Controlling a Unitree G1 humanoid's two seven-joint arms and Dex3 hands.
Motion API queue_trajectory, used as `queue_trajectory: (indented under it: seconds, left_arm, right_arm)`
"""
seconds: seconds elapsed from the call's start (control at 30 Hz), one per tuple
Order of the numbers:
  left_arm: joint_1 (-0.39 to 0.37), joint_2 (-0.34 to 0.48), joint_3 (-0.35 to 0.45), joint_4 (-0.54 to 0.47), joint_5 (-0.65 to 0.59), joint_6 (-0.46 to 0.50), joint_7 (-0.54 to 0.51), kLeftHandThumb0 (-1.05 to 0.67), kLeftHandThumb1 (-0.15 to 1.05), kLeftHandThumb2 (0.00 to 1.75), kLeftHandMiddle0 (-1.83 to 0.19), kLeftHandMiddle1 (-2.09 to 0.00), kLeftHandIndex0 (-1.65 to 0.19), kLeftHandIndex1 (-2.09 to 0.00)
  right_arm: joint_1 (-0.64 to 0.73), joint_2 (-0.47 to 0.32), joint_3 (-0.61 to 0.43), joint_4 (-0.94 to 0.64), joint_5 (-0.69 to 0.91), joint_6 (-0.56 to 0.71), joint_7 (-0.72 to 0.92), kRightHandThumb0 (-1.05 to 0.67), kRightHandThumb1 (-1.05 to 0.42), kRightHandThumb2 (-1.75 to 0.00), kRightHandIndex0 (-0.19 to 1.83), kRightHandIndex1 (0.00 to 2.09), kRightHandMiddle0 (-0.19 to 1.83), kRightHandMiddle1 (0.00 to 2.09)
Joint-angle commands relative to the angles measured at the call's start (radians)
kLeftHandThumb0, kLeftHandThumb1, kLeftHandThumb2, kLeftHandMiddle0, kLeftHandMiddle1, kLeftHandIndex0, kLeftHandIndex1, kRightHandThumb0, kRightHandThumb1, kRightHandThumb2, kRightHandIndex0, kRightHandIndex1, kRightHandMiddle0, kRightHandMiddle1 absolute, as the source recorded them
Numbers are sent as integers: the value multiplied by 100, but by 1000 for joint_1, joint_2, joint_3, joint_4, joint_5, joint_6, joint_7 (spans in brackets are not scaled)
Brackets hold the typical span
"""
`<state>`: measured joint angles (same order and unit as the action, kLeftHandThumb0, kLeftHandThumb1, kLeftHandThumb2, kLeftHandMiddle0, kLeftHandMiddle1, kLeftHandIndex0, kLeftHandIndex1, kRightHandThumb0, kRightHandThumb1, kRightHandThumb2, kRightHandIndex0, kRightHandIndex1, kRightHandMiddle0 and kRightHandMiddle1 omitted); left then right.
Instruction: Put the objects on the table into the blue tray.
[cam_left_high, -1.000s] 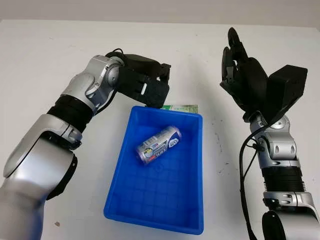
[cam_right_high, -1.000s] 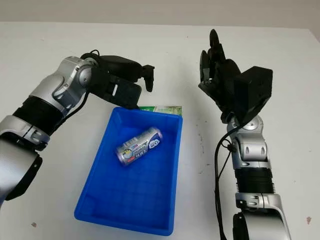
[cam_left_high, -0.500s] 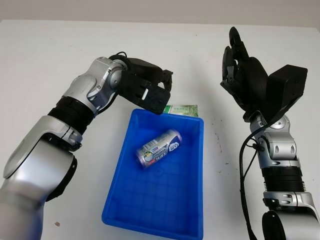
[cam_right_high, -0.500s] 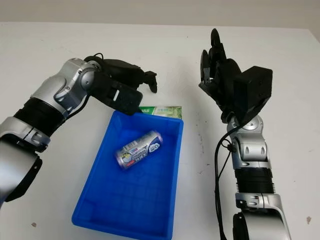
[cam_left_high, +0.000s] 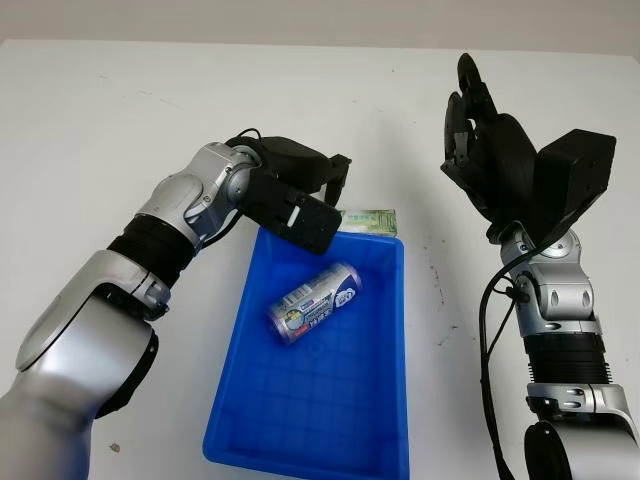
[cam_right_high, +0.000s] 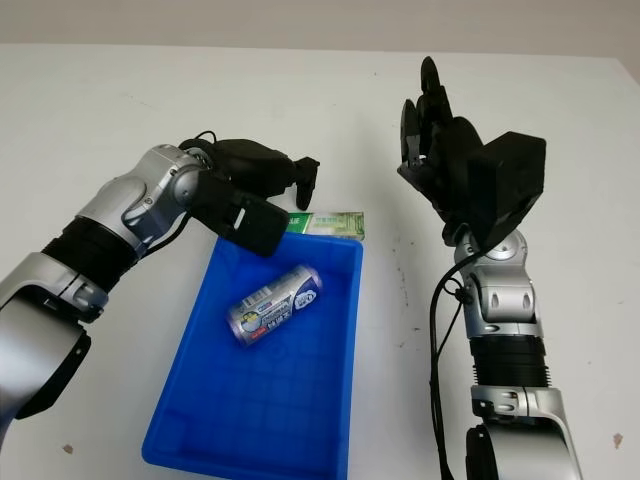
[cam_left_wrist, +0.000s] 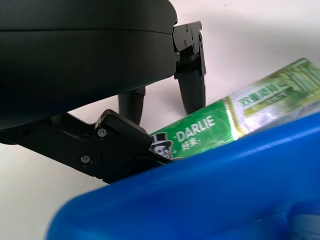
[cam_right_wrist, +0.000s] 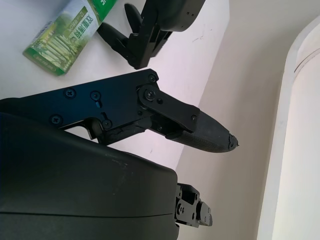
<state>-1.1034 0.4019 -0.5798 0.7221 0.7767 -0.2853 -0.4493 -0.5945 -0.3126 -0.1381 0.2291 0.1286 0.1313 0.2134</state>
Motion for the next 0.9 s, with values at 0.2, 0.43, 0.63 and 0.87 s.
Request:
queue_trajectory:
  seconds: [0.2,0.43,0.63,0.87]
  left_arm:
    - [4,-1,-22,60,48,-69,121,-46,93,6,-73,-209,-14,-201]
    - [-38,15,-67,114,149,-115,237,-42,105,40,-79,-209,-16,-209]
    - [-67,0,-31,178,110,-108,248,-36,105,47,-94,-209,-35,-209]
    - [-128,6,-31,211,114,-70,230,-35,105,47,-67,-209,-23,-209]
  right_arm:
    - [10,-11,-17,-34,11,16,6,-59,-105,-82,-19,0,-19,0]
    - [8,-8,-23,-27,16,11,18,-59,-105,-83,-19,0,-19,0]
    - [4,-3,-22,-15,15,4,19,-60,-105,-84,-19,0,-19,0]
    - [3,-4,-17,4,4,-18,23,-60,-105,-84,-19,0,-19,0]
